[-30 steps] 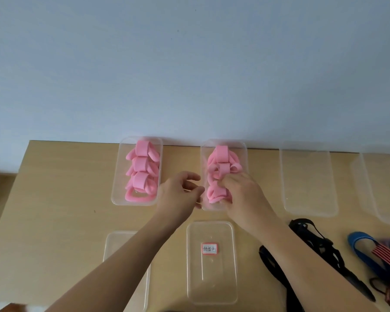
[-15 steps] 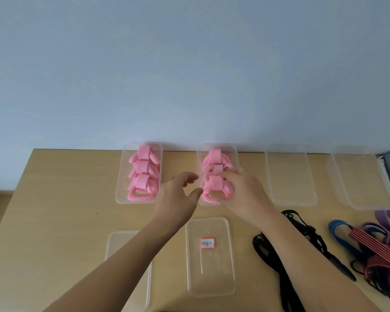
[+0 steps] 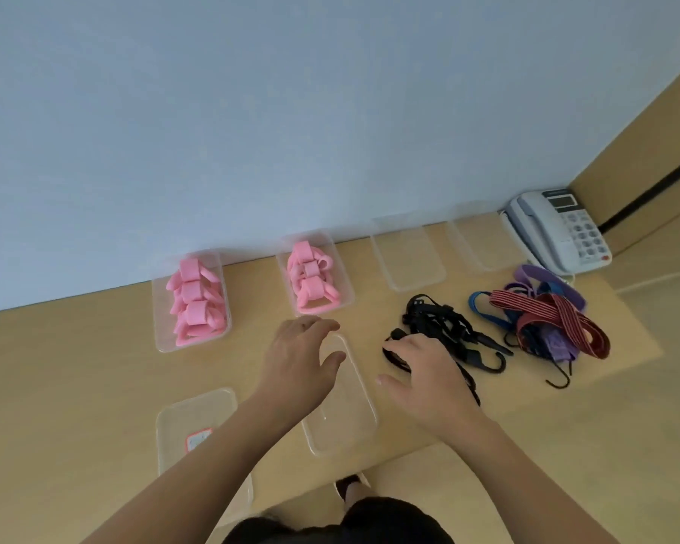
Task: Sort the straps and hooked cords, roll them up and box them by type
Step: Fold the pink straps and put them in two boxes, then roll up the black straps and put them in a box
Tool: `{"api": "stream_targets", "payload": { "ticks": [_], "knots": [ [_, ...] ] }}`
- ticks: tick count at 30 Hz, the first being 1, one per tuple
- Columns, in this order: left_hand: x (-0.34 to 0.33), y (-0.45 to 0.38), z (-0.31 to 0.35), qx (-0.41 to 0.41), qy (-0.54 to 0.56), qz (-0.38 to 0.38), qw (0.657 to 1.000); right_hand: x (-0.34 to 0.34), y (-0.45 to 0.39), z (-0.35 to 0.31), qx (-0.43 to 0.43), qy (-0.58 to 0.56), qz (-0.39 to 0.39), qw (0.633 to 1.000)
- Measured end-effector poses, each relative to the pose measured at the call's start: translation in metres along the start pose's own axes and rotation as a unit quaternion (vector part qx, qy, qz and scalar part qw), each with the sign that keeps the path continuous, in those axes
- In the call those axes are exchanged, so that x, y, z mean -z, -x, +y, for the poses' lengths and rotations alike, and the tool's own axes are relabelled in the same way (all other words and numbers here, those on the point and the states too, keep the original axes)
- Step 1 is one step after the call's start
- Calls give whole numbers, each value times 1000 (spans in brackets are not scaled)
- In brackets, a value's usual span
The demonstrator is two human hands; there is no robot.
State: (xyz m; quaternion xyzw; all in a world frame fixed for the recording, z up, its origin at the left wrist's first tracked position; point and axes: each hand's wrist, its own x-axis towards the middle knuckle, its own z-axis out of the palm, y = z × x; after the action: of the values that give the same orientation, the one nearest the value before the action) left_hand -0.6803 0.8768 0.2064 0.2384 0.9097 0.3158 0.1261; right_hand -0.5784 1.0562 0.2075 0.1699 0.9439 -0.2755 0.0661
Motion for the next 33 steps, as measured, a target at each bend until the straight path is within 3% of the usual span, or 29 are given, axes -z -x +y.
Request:
{"api": "stream_targets", "payload": {
  "ticks": [5,10,14,21,28,33],
  "knots": [
    [-31,24,23,-67,-8,-59,996,5,66,35,-84,7,28,996],
    [-54,38,47,-74,-19,-93,993,17,82,78,-113,20,18,993],
    [-74,35,62,-36,-36,-83,995,18,52,106,-118,23,1,993],
    [-112,33,94,72,-46,-61,995,5,10,129,-41,33,-60,997],
    [-133,33,108,201,0,3,980,11,0,151,13,-144,-33,989],
    [-133,27,115,204,-14,51,978,31,-5,147,32,-275,-70,958]
  ]
}}
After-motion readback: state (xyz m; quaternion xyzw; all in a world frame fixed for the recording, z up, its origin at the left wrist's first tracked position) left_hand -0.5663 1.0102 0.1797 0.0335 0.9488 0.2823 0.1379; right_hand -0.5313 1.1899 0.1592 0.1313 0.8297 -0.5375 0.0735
